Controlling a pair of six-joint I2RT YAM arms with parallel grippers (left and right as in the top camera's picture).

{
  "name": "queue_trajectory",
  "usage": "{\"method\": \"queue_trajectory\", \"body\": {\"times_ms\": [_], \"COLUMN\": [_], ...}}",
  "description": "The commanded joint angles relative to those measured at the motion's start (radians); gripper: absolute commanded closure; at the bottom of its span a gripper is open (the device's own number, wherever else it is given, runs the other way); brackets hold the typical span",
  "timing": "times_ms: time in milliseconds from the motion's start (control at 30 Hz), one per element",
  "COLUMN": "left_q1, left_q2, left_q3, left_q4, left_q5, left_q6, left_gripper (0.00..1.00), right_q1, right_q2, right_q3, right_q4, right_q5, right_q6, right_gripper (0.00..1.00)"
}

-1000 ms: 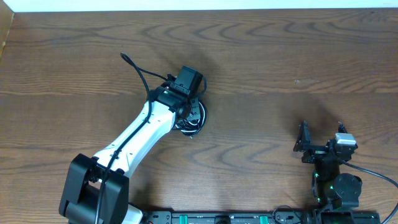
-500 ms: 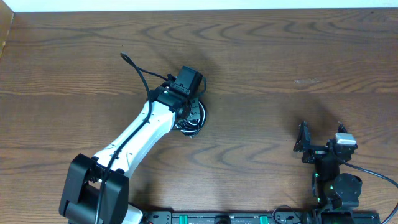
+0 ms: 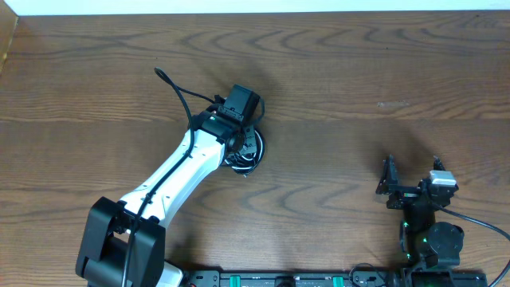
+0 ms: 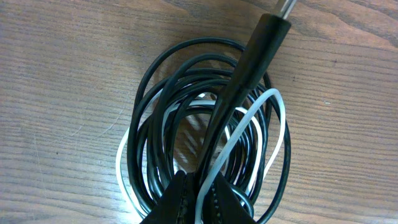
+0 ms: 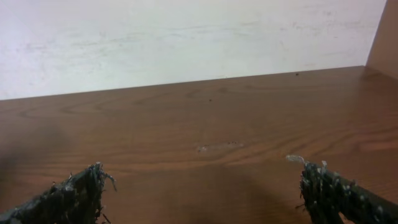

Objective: Untangle cables

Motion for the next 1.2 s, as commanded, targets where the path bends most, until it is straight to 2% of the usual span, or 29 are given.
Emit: {"method": "queue_trajectory", "body": {"times_ms": [0,333,400,467,533,633,700,800,867,933,1033,1167], "left_q1": [0.005,0.005,0.005,0.005,0.005,0.005,0.005,0.006,0.007,0.017,0.044,0.106], "left_q2": [0.01,0.01,0.01,0.01,0.01,0.01,0.01,0.01,0.01,0.01,0.009,0.01], "left_q3": [-0.006,-0.006,-0.006,-0.006,-0.006,-0.006,-0.006,-0.006,-0.006,-0.006,-0.006,-0.006], "left_q4": [0.004,0.008,0.019,0.042,0.053,0.053,0.055,0.046,0.032,0.028,0.019,-0.01], "left_q5": [-0.017,0.002,0.039,0.137,0.175,0.175,0.174,0.079,0.017,0.018,0.018,0.022], "left_q6": [0.016,0.055,0.074,0.133,0.163,0.163,0.163,0.143,0.095,0.078,0.068,-0.013], "left_gripper": [0.92,0.92,0.92,0.92,0.83,0.45,0.34,0.32,0.3,0.28,0.27,0.26], "right_q1": [0.008,0.008,0.008,0.008,0.008,0.008,0.008,0.008,0.008,0.008,0.008,0.008], "right_q2": [-0.002,-0.002,-0.002,-0.002,-0.002,-0.002,-0.002,-0.002,-0.002,-0.002,-0.002,0.019], "right_q3": [-0.001,-0.001,-0.001,-0.001,-0.001,-0.001,-0.001,-0.001,-0.001,-0.001,0.008,0.095], "right_q4": [-0.004,-0.004,-0.004,-0.003,-0.003,-0.003,0.002,-0.001,0.015,0.04,0.058,0.006], "right_q5": [0.001,0.001,0.001,0.0,0.0,0.001,-0.003,-0.153,-0.315,-0.442,-0.473,-0.469], "right_q6": [-0.006,-0.006,-0.006,-0.004,-0.002,-0.002,-0.002,0.004,0.083,0.138,0.196,0.209], "right_gripper": [0.01,0.01,0.01,0.01,0.01,0.01,0.01,0.01,0.01,0.01,0.01,0.01]}}
